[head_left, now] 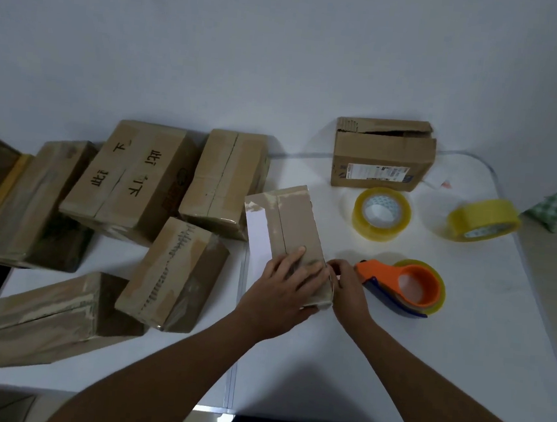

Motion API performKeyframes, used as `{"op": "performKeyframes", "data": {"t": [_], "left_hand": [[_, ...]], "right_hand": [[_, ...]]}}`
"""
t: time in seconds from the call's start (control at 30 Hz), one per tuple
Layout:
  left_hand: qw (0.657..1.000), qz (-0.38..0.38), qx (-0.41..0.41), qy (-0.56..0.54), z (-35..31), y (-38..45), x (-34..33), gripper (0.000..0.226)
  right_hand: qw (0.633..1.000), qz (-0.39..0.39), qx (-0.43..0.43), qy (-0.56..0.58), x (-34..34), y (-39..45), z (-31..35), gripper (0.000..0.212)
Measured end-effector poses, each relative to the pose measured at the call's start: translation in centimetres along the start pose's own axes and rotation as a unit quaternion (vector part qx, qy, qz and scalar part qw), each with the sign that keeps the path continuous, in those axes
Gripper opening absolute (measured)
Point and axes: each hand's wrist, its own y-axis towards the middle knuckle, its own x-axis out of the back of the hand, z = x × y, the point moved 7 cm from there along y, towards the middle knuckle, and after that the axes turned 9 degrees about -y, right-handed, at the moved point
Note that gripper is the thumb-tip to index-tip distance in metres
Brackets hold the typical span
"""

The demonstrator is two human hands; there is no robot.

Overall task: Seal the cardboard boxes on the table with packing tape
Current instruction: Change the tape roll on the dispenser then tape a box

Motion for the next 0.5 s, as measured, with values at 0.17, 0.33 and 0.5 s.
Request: {"op": "performKeyframes", "data": {"t": [0.17, 0.33, 0.5], "left_hand": [[1.000, 0.000, 0.006, -0.016, 0.1, -0.2, 0.0, 0.063], [1.000, -0.001, 0.013, -0.023, 0.0, -0.1, -0.1, 0.065], [0.998, -0.014, 0.026, -0.055, 0.2, -0.1, 0.1, 0.070]], "right_hand": [[0.972, 0.022, -0.140, 0.187, 0.2, -2.3, -0.8, 0.039], [0.967, 0.065, -0.094, 0.229, -1.1, -4.6, 1.9, 0.041], [0.985, 0.031, -0.068, 0.155, -0.9, -4.1, 1.9, 0.040]]}}
